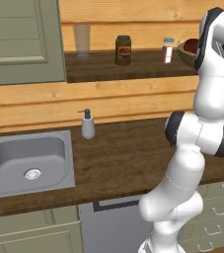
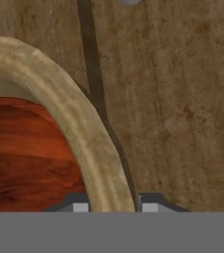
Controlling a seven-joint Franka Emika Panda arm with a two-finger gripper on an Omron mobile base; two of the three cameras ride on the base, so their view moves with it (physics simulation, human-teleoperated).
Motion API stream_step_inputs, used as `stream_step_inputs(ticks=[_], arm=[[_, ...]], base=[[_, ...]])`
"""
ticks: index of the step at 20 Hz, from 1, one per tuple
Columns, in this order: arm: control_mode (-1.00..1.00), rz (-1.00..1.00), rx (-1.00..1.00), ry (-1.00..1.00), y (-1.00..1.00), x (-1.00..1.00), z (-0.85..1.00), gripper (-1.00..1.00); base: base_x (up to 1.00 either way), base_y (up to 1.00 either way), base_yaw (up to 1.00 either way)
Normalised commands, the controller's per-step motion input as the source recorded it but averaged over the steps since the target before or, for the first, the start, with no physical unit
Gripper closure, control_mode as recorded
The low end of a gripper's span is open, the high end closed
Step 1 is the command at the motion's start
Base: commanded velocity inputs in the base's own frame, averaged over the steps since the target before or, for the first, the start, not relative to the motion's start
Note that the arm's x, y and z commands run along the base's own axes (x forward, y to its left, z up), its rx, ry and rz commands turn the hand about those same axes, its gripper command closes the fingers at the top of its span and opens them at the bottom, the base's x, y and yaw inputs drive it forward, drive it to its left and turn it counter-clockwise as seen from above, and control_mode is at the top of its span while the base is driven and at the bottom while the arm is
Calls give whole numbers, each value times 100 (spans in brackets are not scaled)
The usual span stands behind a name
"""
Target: Pick up the bowls on the counter and stack them on top of one another in the open cabinet. Place the smaller bowl on top of the larger bowl.
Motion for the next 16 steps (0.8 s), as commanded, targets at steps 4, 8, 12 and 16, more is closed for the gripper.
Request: stream_step_inputs(ticks=[4, 8, 12, 16], arm=[[-100, -1, 0, 0, 0, 58, 0, 100], [-100, -3, 0, 0, 0, 59, -6, 100], [-100, -3, 0, 0, 0, 36, -24, 100], [-100, -1, 0, 2, -6, 16, -14, 100]], base=[[0, 0, 0], [0, 0, 0], [0, 0, 0], [0, 0, 0]])
